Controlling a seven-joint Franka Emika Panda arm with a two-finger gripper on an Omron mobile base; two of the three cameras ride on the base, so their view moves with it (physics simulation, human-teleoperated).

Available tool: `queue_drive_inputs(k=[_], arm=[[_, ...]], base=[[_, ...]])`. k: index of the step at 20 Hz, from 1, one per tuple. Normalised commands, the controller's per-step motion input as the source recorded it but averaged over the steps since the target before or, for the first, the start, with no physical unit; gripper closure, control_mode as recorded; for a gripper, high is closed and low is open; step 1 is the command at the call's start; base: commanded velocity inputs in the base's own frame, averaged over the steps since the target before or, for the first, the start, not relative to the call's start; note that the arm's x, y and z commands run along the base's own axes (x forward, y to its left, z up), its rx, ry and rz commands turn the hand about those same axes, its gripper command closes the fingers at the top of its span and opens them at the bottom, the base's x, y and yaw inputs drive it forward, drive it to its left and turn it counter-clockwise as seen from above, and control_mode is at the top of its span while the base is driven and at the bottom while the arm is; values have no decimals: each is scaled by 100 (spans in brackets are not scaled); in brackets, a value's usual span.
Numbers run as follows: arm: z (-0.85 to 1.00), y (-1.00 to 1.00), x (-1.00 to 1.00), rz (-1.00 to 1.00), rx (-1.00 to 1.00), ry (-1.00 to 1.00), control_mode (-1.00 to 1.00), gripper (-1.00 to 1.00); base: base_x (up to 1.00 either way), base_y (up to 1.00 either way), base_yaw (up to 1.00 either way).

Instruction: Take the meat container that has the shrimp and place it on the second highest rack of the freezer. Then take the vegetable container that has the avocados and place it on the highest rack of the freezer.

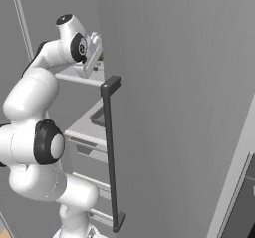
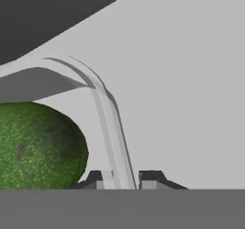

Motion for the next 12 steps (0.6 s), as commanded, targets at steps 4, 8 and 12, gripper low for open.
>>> queue_drive_inputs(k=[4, 8, 12], arm=[[0, 1, 0, 0, 0, -2, -100, 100], [0, 0, 0, 0, 0, 0, -100, -100], [0, 0, 0, 0, 0, 0, -100, -100]], base=[[0, 0, 0], [0, 0, 0], [0, 0, 0]])
